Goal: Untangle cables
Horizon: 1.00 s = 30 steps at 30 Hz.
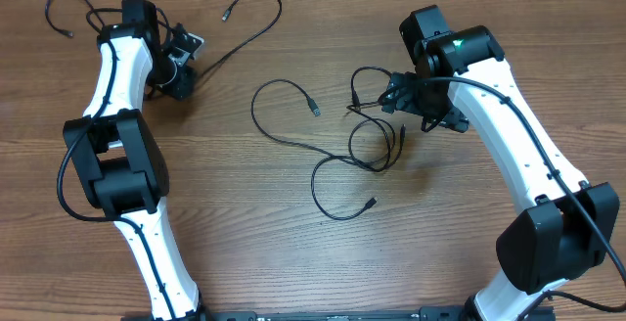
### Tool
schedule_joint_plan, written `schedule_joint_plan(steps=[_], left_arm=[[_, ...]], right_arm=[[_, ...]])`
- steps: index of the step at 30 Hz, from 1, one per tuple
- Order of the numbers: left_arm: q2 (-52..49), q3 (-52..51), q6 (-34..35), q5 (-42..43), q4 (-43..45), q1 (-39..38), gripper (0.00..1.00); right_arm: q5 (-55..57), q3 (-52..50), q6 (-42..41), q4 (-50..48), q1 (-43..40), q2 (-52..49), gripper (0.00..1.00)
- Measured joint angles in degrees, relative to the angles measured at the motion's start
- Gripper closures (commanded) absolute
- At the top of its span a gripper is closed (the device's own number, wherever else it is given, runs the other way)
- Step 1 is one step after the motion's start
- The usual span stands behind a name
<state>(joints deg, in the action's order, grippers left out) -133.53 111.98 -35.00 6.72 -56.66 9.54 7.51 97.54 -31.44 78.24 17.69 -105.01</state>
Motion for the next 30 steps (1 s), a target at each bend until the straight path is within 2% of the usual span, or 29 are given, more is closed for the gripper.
schedule_joint_plan(steps=[3,5,10,15,22,23,27,30], left_arm=[[-0.11,0.00,1.05,-0.48,2.80,0.33,0.96],[-0.26,-0.26,3.76,-2.36,7.76,0.72,0.96],[-0.68,0.11,12.63,-12.39,18.75,0.74,0.96],[-0.92,4.07,18.51,-20.46,24.41,1.09,0.96],[-0.92,7.26,30.75,-24.33,28.89,3.52,0.96],[-0.92,7.26,33.40,-24.52,28.46,4.42,0.90],[-0.92,7.28,42.95,-24.98,25.51,8.87,0.51],[-1.03,7.32,47.19,-23.04,22.27,12.66,0.39]], right_arm=[[-0.02,0.00,-0.04,-0.02,0.00,0.00,0.00],[-0.02,0.00,-0.04,-0.04,0.02,0.00,0.00],[0.00,0.00,-0.04,-0.04,0.02,0.00,0.00],[0.00,0.00,-0.04,-0.02,0.02,0.00,0.00],[0.00,0.00,-0.04,-0.02,0.00,0.00,0.00],[-0.02,0.00,-0.04,0.00,0.02,0.00,0.00],[-0.02,0.00,-0.04,-0.02,0.02,0.00,0.00],[0.00,0.00,-0.07,-0.04,0.02,0.00,0.00]])
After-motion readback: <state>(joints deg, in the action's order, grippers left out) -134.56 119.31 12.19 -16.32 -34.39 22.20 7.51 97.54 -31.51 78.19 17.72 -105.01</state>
